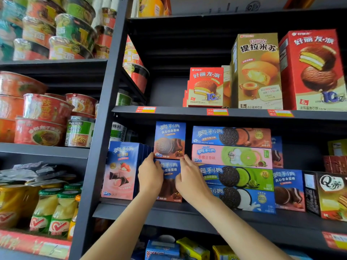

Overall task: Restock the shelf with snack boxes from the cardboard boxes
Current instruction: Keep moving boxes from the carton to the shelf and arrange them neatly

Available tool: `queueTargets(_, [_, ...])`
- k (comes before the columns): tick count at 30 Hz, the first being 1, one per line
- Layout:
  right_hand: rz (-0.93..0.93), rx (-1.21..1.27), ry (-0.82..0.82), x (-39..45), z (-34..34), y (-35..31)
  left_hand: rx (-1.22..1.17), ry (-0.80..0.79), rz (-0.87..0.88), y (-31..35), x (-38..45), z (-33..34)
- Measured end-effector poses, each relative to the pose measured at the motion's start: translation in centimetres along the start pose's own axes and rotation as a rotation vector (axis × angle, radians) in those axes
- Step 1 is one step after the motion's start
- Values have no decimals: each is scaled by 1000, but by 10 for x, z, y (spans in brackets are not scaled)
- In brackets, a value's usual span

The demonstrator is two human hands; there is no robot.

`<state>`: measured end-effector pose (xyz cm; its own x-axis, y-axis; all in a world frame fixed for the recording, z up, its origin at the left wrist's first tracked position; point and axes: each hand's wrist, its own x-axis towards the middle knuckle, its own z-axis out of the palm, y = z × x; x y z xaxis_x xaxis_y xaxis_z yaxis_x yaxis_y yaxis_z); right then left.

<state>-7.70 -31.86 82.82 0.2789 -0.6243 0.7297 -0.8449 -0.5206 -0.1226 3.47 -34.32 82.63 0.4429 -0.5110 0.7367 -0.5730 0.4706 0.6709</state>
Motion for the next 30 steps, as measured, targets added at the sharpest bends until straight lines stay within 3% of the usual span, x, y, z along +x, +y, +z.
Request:
queueTargets(14, [-68, 6, 106, -4, -4, -2, 111, -49, 2, -4, 4, 1])
queueTargets(19, [-216, -56, 308, -16, -22, 4, 19, 81, 343, 22, -33, -8])
queueTargets(21, [-248, -84, 457, -23, -33, 18, -22, 36, 487, 43, -45, -3])
queueTargets(25, [-175, -143, 573, -49, -72, 73, -20, -82, 691, 87, -67, 30])
queueTargets(28, [-38, -218, 584, -67, -114, 133, 120, -133, 860, 109, -87, 68])
queueTargets(30, [60, -326, 461, -73, -141, 173, 278, -140, 961, 119, -100, 96])
